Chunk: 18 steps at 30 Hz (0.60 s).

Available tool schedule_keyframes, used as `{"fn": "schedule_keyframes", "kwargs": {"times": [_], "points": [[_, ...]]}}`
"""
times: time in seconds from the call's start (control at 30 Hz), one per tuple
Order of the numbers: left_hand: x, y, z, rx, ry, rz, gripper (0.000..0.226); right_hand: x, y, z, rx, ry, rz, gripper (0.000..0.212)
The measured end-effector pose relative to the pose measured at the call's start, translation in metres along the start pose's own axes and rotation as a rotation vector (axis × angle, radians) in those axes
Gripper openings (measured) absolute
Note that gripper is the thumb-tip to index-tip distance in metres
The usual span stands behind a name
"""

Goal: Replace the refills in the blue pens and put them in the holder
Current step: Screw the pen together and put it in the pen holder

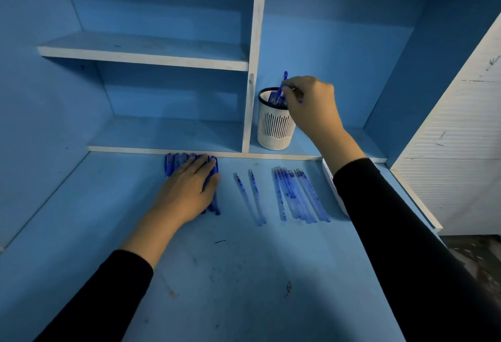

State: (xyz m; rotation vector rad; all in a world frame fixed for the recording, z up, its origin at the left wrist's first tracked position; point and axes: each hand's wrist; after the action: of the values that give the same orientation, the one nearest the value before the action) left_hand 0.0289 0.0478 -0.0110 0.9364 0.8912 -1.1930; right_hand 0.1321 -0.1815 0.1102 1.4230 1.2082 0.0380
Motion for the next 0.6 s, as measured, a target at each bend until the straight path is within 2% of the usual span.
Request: {"fn": "schedule_keyframes", "kwargs": {"times": [0.1, 0.17, 0.47, 0.6], "points": [[-0.002, -0.001, 0.002, -0.006, -0.007, 0.005, 0.052, 0.003, -0.028, -0.012, -0.029, 0.078, 0.042, 0.017], [-0.004, -0.002, 0.002, -0.006, -0.017, 0.004, 0.051, 0.010, -0.053, -0.021, -0.003, 0.121, 0.001, 0.020], [-0.001, -0.023, -0.001, 0.012, -0.005, -0.045, 0.052, 0.039, -0.142, -0.052, 0.059, 0.190, -0.472, 0.038], [0.001, -0.033, -0.002, 0.056, 0.012, -0.046, 0.060, 0.041, -0.152, -0.058, -0.015, 0.183, -0.575, 0.041]]}}
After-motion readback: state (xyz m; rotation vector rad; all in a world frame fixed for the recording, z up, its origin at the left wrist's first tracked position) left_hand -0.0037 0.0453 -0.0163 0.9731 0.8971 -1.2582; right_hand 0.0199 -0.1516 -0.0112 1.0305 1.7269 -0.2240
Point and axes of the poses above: each hand's wrist, its own y-axis towards the middle knuckle, its own x-axis out of the palm, z = x × y, and after that the axes turned 7 degrees about -x, right-handed
